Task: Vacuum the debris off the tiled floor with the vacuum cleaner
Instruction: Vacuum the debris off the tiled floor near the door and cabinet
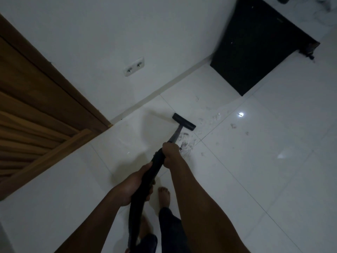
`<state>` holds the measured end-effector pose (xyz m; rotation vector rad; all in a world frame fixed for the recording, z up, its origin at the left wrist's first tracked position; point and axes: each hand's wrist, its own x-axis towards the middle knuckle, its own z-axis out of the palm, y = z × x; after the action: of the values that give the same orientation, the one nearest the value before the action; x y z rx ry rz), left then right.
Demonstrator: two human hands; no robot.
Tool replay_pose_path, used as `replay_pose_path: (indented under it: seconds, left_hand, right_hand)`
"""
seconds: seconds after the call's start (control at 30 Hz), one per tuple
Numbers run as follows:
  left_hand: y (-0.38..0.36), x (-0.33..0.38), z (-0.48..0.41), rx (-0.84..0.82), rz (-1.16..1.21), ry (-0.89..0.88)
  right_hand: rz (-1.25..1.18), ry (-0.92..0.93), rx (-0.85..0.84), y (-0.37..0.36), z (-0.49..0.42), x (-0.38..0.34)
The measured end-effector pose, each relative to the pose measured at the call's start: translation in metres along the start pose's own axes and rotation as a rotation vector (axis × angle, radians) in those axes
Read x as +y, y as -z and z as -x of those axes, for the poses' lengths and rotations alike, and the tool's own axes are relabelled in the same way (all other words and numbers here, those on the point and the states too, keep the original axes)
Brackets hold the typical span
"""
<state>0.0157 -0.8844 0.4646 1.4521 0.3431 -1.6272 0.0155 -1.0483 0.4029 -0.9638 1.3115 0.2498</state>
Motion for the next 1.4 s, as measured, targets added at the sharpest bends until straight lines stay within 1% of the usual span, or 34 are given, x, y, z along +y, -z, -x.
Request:
replay_pose_path:
  seconds: [0.1,0.2,0.27,0.37,0.47,0.57,0.67,0.77,0.83,0.93,1.0,1.07,1.17,1.27,1.4]
  left_hand:
    - [0.005,0.005,-0.003,-0.032,-0.019,-0.007]
    - [-0.002,0.007,-0.008,0.000,-0.094,0.005]
    - [-0.007,0.009,-0.011,0.018,-0.081,-0.005]
    - [-0.001,0.014,-0.012,-0.033,-0.016,-0.060]
    - [0.011,0.014,-0.010,-0.091,-0.088,-0.078]
    - [0.008,0.010,-0.010,-0.058,-0.180,-0.076]
    - [0.002,0.012,-0.012,-0.005,-0.147,-0.062]
    - [0.009,0.013,-0.012,-0.024,-0.118,-0.069]
    - [0.015,0.010,-0.009,-0.052,-0.155,-0.053]
    - [0.007,0.004,-0.009,0.002,-0.209,-0.024]
    - [-0.005,0.002,-0.011,0.040,-0.188,-0.003]
    - [-0.012,0.003,-0.008,0.038,-0.108,0.000]
    - [0.000,0.000,0.003,-0.037,-0.010,-0.032]
    - [0.018,-0.009,0.019,-0.125,-0.021,-0.003]
    - [0.026,-0.025,0.037,-0.156,-0.044,-0.004]
  right_hand:
    - [-0.026,-0.013,0.006,0.002,0.000,-0.005]
    - [-0.055,-0.055,0.032,0.007,-0.007,0.003]
    - [-0.106,-0.066,0.046,0.007,-0.013,0.001]
    - [-0.101,-0.021,0.036,0.004,-0.012,-0.013]
    - [-0.147,-0.051,0.031,0.006,-0.013,-0.007]
    - [-0.219,-0.089,0.058,0.006,-0.011,0.001]
    - [-0.326,-0.134,0.083,0.005,-0.011,-0.001]
    - [-0.356,-0.136,0.063,0.006,-0.003,-0.009]
    - [-0.343,-0.155,0.068,0.008,-0.006,-0.003]
    - [-0.341,-0.158,0.071,0.012,-0.005,0.011]
    - [-0.327,-0.113,0.089,0.014,-0.004,0.012]
    - [-0.285,-0.086,0.084,0.012,-0.005,0.009]
    - [-0.202,-0.043,0.033,0.005,0.003,0.006]
    - [-0.130,0.025,0.009,-0.003,0.019,0.018]
    - [-0.138,0.033,0.000,-0.011,0.037,0.035]
